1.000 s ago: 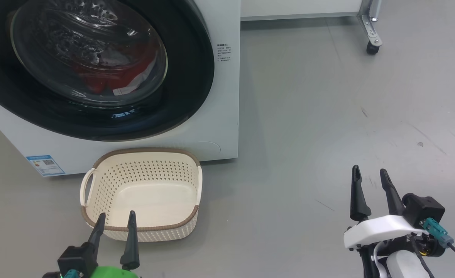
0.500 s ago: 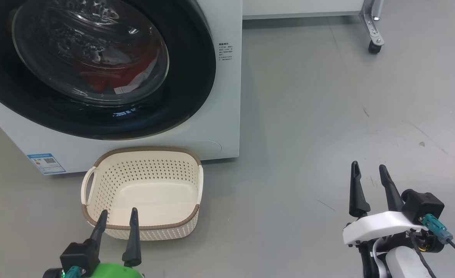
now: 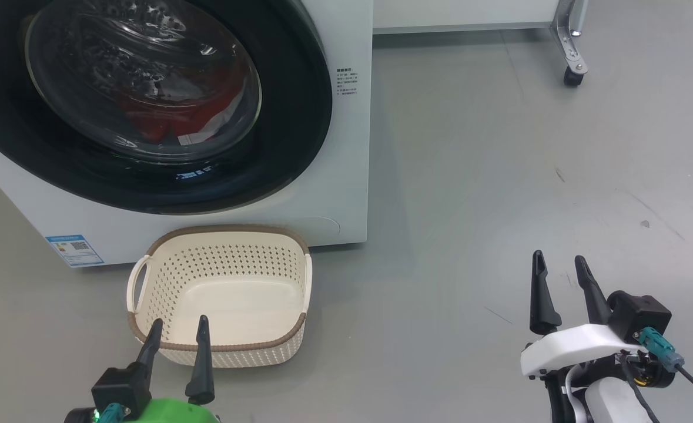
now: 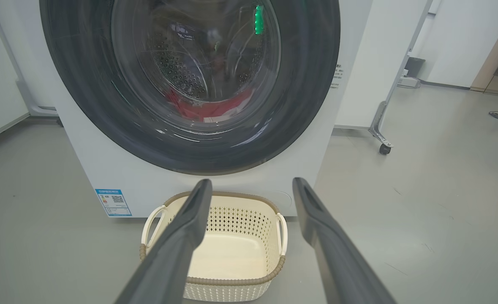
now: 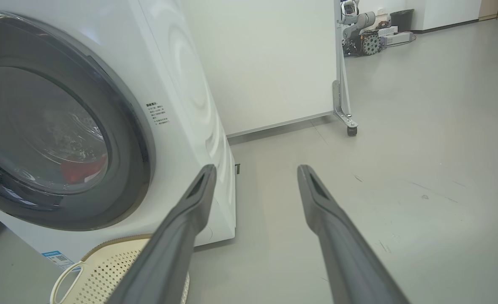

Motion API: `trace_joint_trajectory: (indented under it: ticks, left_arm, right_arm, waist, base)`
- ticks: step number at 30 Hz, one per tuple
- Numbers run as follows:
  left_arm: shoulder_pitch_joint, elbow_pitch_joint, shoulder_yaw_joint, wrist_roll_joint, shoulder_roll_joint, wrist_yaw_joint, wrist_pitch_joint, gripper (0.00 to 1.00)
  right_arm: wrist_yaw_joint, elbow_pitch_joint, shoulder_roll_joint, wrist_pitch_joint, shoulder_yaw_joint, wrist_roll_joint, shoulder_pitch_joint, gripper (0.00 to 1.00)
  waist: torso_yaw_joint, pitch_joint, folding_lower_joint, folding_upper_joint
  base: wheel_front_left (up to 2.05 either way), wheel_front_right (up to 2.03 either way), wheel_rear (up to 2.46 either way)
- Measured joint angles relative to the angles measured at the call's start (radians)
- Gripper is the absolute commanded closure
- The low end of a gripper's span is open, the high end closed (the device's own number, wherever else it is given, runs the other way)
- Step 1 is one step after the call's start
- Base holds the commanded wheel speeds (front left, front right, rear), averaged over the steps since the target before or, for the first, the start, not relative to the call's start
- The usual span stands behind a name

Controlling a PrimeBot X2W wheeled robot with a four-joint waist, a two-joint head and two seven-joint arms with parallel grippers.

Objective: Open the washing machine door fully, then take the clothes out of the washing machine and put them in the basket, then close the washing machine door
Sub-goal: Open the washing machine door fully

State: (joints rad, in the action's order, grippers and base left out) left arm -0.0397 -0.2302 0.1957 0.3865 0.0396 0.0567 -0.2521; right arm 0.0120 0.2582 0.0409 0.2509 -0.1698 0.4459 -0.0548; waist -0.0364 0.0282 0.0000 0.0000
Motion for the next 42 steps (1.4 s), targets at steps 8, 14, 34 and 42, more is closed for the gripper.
trace_joint_trajectory:
  ticks: [8,14,34,42]
  left_arm:
    - [0.000,-0.006,0.002,0.000,0.000,0.000,0.000,0.00]
    - [0.000,-0.008,0.002,-0.001,0.000,0.001,0.000,0.00]
    - [0.006,-0.009,0.009,-0.010,0.000,0.013,0.000,0.00]
    - [0.028,0.003,0.024,-0.010,0.000,0.019,0.000,0.00]
  right_arm:
    - [0.018,0.039,0.027,0.001,-0.026,-0.091,0.000,0.00]
    - [0.025,0.044,0.019,0.001,-0.027,-0.091,-0.004,0.00]
    - [0.005,0.028,0.009,0.001,0.029,-0.001,-0.019,1.00]
    - [-0.058,0.045,0.001,0.001,0.106,0.441,-0.023,1.00]
  waist:
    - [0.006,-0.008,0.0000,0.0000]
    - [0.011,-0.011,0.0000,0.0000]
    - [0.049,0.010,0.0000,0.0000]
    - [0.083,0.035,0.0000,0.0000]
  base:
    - [0.00,0.00,0.00]
    - [0.00,0.00,0.00]
    - [0.00,0.00,0.00]
    - [0.00,0.00,0.00]
